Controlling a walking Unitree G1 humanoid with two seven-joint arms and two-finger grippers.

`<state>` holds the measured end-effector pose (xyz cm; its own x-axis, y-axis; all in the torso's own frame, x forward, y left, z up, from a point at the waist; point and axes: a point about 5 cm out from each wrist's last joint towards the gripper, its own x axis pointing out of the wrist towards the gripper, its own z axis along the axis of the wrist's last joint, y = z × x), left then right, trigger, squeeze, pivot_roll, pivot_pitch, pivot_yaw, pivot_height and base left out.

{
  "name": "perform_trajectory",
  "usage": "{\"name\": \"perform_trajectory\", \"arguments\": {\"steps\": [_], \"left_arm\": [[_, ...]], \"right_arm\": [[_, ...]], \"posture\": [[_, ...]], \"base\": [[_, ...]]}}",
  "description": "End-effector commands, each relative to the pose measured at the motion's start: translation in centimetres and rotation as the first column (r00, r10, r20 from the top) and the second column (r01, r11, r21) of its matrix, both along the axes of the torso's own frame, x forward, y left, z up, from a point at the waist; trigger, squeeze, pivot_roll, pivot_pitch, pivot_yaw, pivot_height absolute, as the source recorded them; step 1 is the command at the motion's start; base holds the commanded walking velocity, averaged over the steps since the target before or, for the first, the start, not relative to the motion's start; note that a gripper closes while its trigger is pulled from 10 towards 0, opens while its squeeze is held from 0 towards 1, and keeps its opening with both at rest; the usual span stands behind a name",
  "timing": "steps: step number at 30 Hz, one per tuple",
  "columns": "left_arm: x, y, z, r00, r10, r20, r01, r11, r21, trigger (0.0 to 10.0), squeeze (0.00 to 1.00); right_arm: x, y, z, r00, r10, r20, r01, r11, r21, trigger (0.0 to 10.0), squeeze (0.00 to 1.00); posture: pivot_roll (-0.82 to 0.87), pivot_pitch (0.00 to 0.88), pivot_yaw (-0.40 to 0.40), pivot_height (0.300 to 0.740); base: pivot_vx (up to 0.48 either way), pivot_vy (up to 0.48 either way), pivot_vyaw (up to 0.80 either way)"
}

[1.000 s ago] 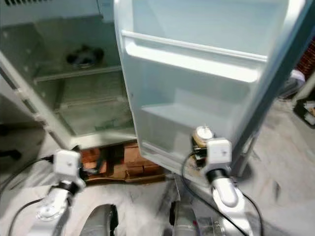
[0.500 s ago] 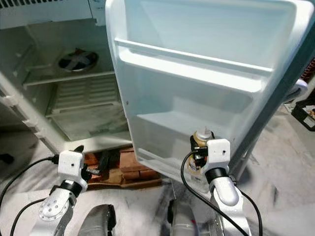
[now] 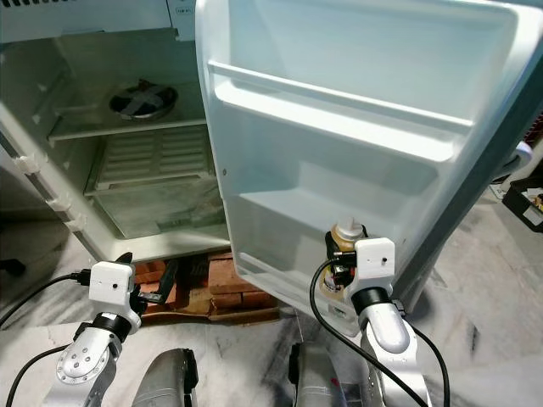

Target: Restocking fridge

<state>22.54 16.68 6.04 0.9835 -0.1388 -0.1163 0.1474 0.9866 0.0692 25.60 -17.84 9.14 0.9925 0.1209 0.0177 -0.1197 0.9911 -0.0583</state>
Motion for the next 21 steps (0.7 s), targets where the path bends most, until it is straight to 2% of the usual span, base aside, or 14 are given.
{"name": "perform_trajectory", "arguments": {"steps": [1, 13, 18, 21], "left_arm": [[0.0, 0.1, 0.1, 1.0, 0.002, 0.002, -0.002, 1.0, 0.008, 10.0, 0.0], [0.0, 0.2, 0.2, 1.0, 0.015, 0.004, -0.015, 1.0, 0.02, 10.0, 0.0], [-0.4, 0.4, 0.3, 0.999, 0.035, 0.006, -0.035, 0.999, 0.038, 10.0, 0.0], [-1.1, 0.4, 0.2, 0.999, 0.037, -0.006, -0.036, 0.998, 0.043, 10.0, 0.0]], "right_arm": [[0.0, 0.1, -0.1, 1.0, -0.001, 0.002, 0.001, 1.0, 0.008, 10.0, 0.0], [0.6, 0.3, 0.0, 1.0, 0.004, 0.006, -0.004, 1.0, 0.005, 10.0, 0.0], [1.3, 1.4, 0.0, 0.998, 0.06, 0.003, -0.06, 0.998, 0.011, 10.0, 0.0], [1.4, 2.0, -0.1, 0.996, 0.084, 0.001, -0.084, 0.996, 0.027, 10.0, 0.0]], "posture": [[0.0, 0.043, 0.021, 0.574], [0.0, 0.046, 0.023, 0.574], [0.01, 0.078, 0.028, 0.574], [0.02, 0.093, 0.027, 0.559]], "base": [[0.0, 0.0, 0.0], [0.0, 0.0, 0.0], [0.0, 0.0, 0.0], [0.0, 0.0, 0.0]]}}
